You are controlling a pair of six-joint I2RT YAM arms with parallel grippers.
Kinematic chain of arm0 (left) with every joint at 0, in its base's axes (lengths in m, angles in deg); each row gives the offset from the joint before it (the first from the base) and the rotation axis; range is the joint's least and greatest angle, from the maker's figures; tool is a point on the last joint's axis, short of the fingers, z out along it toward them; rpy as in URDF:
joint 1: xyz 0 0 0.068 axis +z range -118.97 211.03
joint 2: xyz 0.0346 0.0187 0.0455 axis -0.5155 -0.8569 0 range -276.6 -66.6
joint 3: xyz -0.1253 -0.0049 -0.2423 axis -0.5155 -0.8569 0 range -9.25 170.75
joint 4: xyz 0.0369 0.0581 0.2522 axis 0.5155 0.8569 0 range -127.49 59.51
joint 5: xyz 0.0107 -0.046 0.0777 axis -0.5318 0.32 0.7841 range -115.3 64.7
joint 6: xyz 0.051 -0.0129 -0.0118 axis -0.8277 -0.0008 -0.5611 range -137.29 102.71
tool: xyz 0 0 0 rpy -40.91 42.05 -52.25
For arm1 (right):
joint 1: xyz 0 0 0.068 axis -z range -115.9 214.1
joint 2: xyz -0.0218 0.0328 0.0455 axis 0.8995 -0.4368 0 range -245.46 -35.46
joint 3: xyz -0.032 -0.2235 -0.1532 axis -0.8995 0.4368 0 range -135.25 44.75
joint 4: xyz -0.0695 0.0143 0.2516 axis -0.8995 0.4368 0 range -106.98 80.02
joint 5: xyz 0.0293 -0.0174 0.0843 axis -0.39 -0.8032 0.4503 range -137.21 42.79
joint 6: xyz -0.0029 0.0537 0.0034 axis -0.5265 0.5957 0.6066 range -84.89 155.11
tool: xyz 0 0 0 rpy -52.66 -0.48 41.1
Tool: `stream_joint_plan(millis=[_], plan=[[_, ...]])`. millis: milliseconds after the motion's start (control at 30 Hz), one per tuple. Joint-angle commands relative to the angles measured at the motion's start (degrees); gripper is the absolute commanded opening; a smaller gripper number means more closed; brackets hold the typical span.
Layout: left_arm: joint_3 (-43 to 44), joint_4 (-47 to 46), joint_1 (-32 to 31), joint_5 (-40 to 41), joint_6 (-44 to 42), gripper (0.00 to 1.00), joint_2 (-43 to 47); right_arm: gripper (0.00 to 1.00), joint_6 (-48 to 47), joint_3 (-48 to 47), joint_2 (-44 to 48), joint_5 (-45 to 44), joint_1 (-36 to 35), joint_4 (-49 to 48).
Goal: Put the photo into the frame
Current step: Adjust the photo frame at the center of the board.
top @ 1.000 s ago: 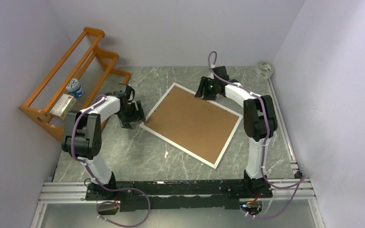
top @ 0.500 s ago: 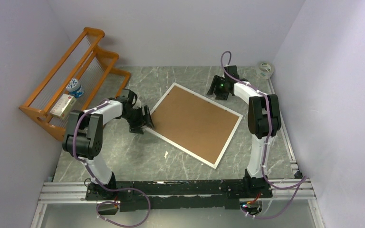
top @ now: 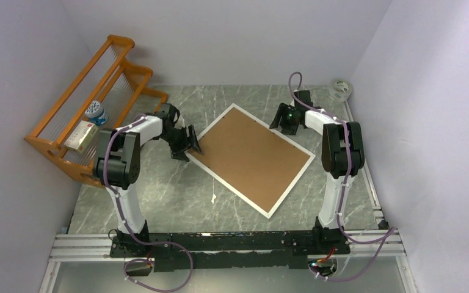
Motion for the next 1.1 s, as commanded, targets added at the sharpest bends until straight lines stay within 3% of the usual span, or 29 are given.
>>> stream_joint_plan(millis=[0,267,367,467,567,733,833,967,1067], plan=[[8.3,-8.9,-0.2,-5.2,2.3,0.73,-4.9,0.60,2.1,6.8,5.3,4.9,-0.5,3.3],[20.7,-10.0,-0.3,-8.9,5.3,0.68,-15.7,0.59,8.2,21.6,13.2,14.3,-0.9,-4.5],[23.3,-10.0,0.0,-9.3,6.6,0.68,-17.4,0.59,5.4,22.9,14.6,18.8,-2.9,-5.3],[24.2,-10.2,0.5,-9.7,7.3,0.68,-18.6,0.59,3.2,21.2,14.3,17.7,-4.0,-2.5],[23.5,-8.8,1.5,-7.3,6.5,0.67,-17.7,0.59,3.6,18.6,15.3,10.1,-4.3,1.0],[21.3,-1.2,2.1,7.4,2.7,0.71,-13.3,0.61,6.2,15.2,20.2,-8.3,-5.7,6.3],[18.2,-1.5,3.0,7.4,2.2,0.74,-10.3,0.68,5.9,14.0,22.3,-11.7,-8.8,5.6],[15.2,-1.1,3.5,6.0,1.7,0.74,-7.2,0.69,6.4,12.3,20.0,-3.8,-14.5,0.7],[11.3,-1.8,3.6,4.5,1.9,0.68,-4.3,0.60,10.7,11.4,16.0,5.6,-17.8,-5.6]])
